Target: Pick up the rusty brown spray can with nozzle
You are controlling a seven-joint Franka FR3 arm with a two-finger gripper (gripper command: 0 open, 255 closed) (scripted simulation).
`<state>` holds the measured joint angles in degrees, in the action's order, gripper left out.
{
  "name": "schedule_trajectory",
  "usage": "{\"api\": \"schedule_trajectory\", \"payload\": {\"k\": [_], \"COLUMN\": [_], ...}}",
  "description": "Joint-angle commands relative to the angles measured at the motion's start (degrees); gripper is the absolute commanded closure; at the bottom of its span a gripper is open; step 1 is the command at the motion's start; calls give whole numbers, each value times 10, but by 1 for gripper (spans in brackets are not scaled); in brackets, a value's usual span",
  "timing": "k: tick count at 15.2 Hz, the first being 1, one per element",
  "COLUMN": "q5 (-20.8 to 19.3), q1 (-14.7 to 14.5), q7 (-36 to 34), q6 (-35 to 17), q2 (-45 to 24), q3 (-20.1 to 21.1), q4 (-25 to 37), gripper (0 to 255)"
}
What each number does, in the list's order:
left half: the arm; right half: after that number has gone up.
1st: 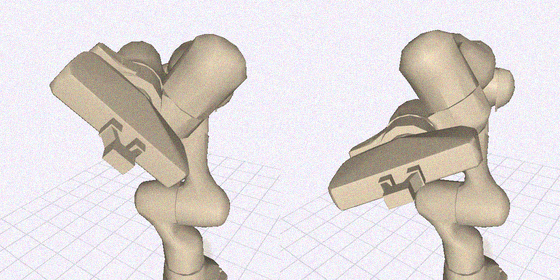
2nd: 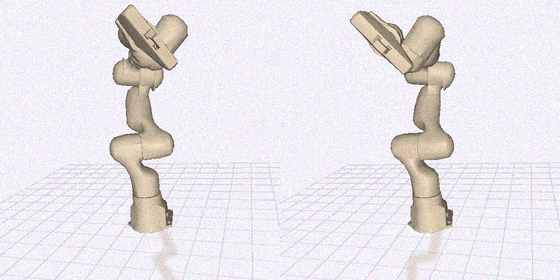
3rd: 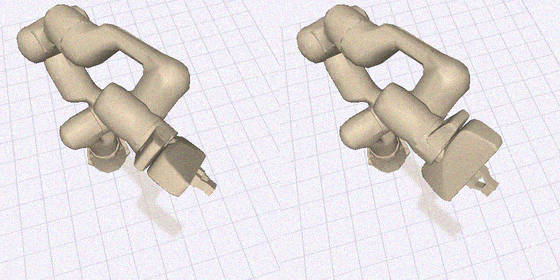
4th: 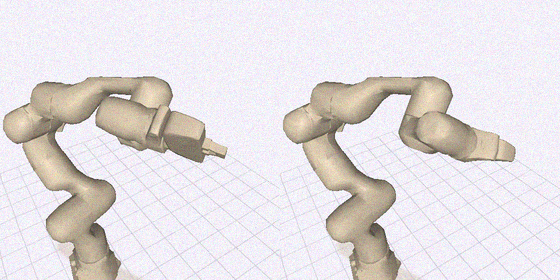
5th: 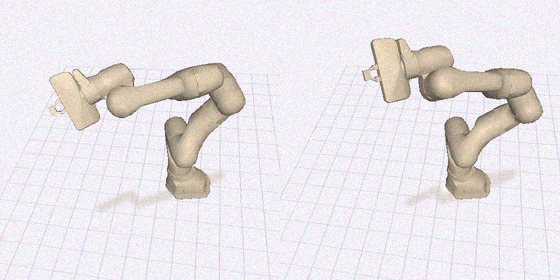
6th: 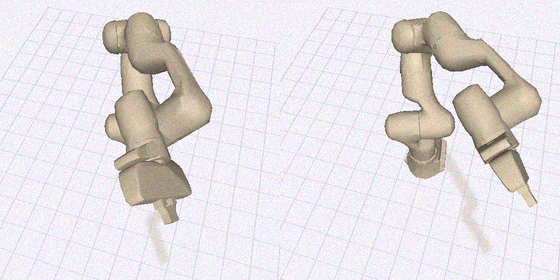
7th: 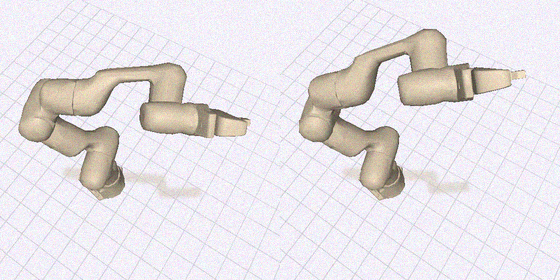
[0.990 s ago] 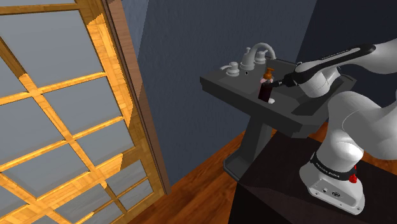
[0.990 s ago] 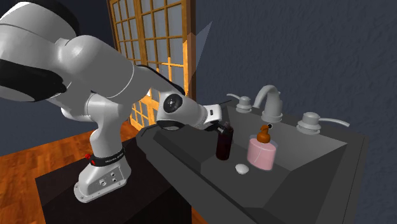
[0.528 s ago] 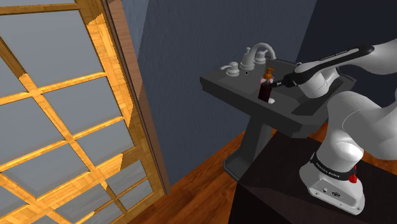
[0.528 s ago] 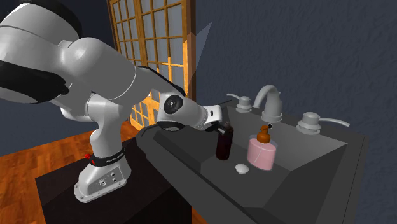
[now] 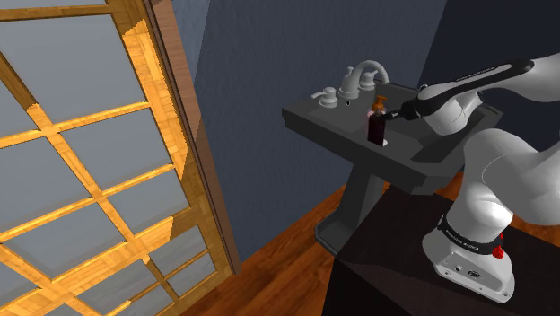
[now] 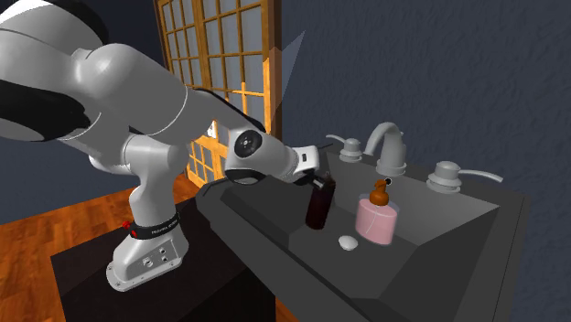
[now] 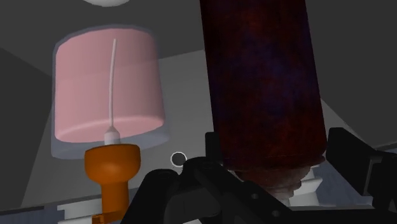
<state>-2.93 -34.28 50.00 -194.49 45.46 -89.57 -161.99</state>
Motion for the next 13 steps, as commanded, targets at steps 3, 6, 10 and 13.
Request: {"api": "schedule_trajectory", "payload": {"k": [3,6,10,13], "q5": [6,10,14,15], "q1": [43,76,120,132], "q7": [-22,-38,-59,-65], "q6": [29,52,85,94], "q2": [-10,-15,-18,-18], "q3": [55,97,152,167], "q4": [0,1,4,6], "gripper": [255,255,255,255]}}
